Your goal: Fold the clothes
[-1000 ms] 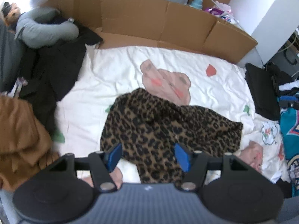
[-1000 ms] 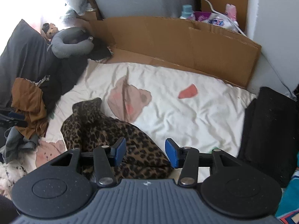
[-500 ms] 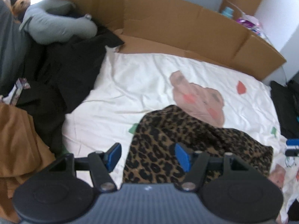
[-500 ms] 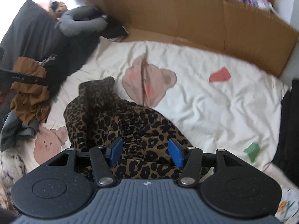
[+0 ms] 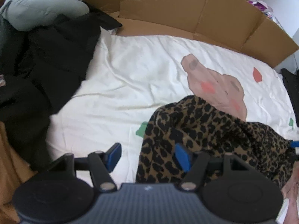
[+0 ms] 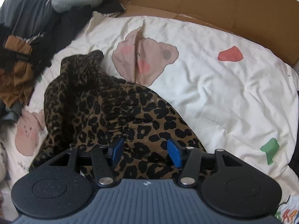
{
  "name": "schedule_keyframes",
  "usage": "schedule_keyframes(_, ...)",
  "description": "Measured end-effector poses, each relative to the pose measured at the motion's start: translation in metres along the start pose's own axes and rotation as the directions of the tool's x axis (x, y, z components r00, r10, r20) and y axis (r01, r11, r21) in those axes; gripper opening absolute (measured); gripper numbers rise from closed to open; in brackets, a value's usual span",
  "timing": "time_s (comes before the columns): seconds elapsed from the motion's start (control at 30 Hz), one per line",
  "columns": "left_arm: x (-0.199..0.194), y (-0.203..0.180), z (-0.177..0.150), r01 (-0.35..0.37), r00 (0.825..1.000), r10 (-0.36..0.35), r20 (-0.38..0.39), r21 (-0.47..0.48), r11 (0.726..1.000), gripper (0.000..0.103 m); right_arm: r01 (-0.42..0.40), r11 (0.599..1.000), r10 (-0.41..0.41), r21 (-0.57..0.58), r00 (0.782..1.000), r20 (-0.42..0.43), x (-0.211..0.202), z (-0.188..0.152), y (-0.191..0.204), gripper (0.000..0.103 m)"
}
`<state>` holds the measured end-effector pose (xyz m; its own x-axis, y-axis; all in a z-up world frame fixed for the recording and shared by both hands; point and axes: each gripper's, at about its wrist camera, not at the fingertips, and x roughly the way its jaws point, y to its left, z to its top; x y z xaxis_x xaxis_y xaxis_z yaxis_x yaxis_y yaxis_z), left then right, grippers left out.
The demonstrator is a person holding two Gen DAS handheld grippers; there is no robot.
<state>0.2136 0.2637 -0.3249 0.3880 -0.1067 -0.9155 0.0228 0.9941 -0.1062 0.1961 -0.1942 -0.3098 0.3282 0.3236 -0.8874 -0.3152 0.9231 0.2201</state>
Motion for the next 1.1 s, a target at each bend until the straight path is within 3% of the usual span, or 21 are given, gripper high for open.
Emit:
schedule_keyframes(0.13,0.012,-0.002,0.011,0.02,1.0,-0.02,0.012,0.009,1.0,0.066,0.002,1.0,-0.003,-0.03,1.0,-0.016,0.011,-0.002,0.005,0.036)
schedule_keyframes(0.37,0.035,-0.012,0.032,0.038,0.998,-0.04,0.038,0.051,0.998,0.066,0.019,0.988,-0.021,-0.151,1.0,-0.013,0.029,-0.004,0.026,0.033)
schedule_keyframes(0.47,0.053,-0.013,0.036,0.03,0.999,-0.032,0.016,0.065,0.997,0.066,0.036,0.977,-0.041,-0.209,0.999,-0.018,0.035,-0.006,0.034,0.039)
schedule_keyframes(0.53,0.064,-0.012,0.036,0.033,0.999,-0.034,0.003,0.062,0.998,0.066,0.042,0.965,-0.052,-0.258,0.998,-0.03,0.039,-0.009,0.039,0.057)
schedule_keyframes(0.63,0.077,-0.01,0.032,0.042,0.999,-0.041,-0.016,0.046,0.998,0.067,0.087,0.953,-0.099,-0.291,0.995,-0.026,0.046,-0.012,0.041,0.06)
schedule_keyframes(0.8,0.095,-0.011,0.02,0.057,0.997,-0.055,-0.057,0.043,0.997,0.068,0.094,0.942,-0.121,-0.321,0.99,-0.066,0.061,-0.013,0.039,0.064)
schedule_keyframes(0.97,0.102,-0.019,0.009,0.041,0.999,-0.038,-0.032,0.099,0.994,0.072,0.102,0.935,-0.145,-0.34,0.984,-0.102,0.083,-0.014,0.037,0.074)
schedule_keyframes(1.1,0.095,-0.026,0.01,0.076,0.997,-0.072,-0.031,0.166,0.983,0.044,0.098,0.949,-0.13,-0.299,0.987,-0.09,0.089,-0.009,0.032,0.075)
